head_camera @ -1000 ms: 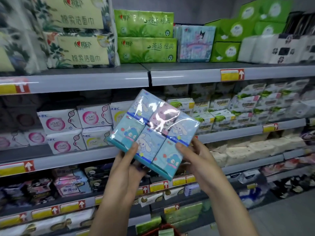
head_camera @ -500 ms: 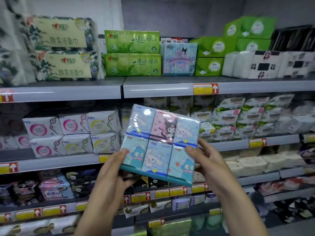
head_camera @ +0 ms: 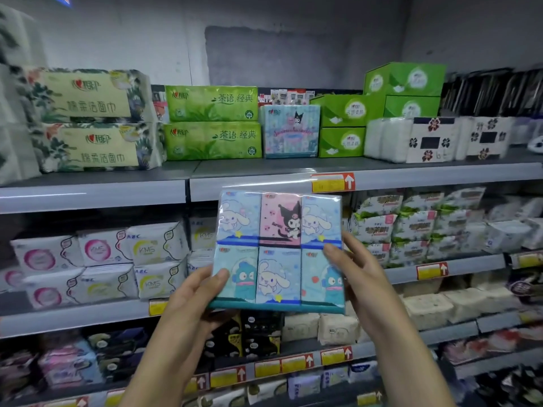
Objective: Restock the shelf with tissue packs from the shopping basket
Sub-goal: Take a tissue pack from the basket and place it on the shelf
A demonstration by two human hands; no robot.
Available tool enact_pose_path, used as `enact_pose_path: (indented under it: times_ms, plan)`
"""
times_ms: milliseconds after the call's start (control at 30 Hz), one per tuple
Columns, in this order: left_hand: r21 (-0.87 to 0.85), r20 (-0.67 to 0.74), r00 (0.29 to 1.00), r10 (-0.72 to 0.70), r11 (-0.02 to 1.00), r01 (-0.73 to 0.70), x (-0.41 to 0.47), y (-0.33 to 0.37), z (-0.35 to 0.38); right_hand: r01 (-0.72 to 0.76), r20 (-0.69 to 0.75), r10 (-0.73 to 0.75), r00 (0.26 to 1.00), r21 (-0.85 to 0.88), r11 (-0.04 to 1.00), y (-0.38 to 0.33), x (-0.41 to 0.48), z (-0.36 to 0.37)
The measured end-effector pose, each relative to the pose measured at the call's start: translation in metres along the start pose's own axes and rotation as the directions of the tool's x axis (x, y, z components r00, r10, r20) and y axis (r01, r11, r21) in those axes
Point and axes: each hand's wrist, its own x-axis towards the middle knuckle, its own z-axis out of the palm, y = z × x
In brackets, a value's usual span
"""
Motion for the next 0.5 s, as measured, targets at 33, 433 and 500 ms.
enact_pose_path:
  times_ms: [33,433,500]
  plan:
    - [0.006,0.006,1.000,0.008,1.000,-0.008,0.003,0.003,0.000,0.008,-0.003,-0.008,1.000,-0.001,1.000,-0.002,0.003,0.002]
    - [0.017,0.088,0.995,0.040,0.999,-0.042,0.056,0.039,-0.028,0.023,-0.041,-0.023,0.999,-0.012,1.000,0.001,0.048,0.036]
    - [0.008,0.101,0.995,0.025,1.000,-0.026,0.064,0.041,-0.033,0.011,-0.038,-0.012,0.999,-0.010,1.000,0.001,0.055,0.039]
